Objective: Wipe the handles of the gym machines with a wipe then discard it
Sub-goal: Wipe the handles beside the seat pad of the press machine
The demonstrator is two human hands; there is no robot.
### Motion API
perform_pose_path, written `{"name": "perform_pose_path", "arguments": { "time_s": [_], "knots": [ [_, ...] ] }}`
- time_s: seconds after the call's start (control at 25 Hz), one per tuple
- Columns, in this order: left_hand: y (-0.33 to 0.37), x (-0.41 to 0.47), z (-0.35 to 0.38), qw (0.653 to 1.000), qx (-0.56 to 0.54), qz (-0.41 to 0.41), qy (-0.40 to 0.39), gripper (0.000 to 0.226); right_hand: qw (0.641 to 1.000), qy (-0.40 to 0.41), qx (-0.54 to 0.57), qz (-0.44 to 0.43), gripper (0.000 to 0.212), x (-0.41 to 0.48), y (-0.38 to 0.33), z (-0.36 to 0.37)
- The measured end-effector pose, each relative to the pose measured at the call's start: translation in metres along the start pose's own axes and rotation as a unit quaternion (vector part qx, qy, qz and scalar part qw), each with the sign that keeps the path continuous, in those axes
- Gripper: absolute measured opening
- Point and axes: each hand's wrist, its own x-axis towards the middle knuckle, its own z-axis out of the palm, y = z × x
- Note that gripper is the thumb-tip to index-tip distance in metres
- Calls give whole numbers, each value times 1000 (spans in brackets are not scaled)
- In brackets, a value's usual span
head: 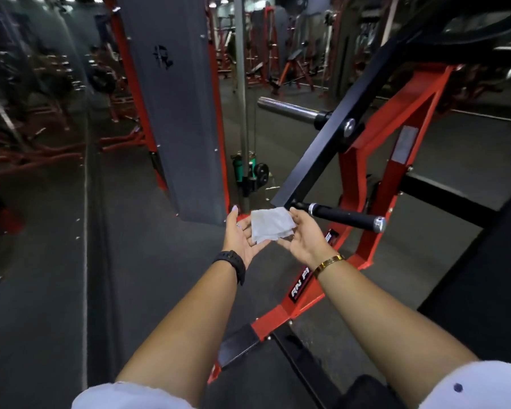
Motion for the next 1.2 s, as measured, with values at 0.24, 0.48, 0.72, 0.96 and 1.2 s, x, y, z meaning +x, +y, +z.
{"name": "perform_pose_path", "arguments": {
  "time_s": [0.24,0.48,0.72,0.96,1.2],
  "knots": [
    [3,100,65,996,22,-43,-73,59,993,78,58,-68,22,66,-52,-39],
    [8,196,95,975,59,-131,-168,54,969,191,69,-140,18,123,-75,-52],
    [18,251,110,942,107,-195,-252,49,937,272,51,-213,11,155,-74,-49],
    [7,269,117,920,148,-193,-306,42,906,365,-11,-214,11,158,-73,-56],
    [-27,276,100,832,380,58,-401,46,880,394,-46,-261,16,156,-72,-50]
  ]
}}
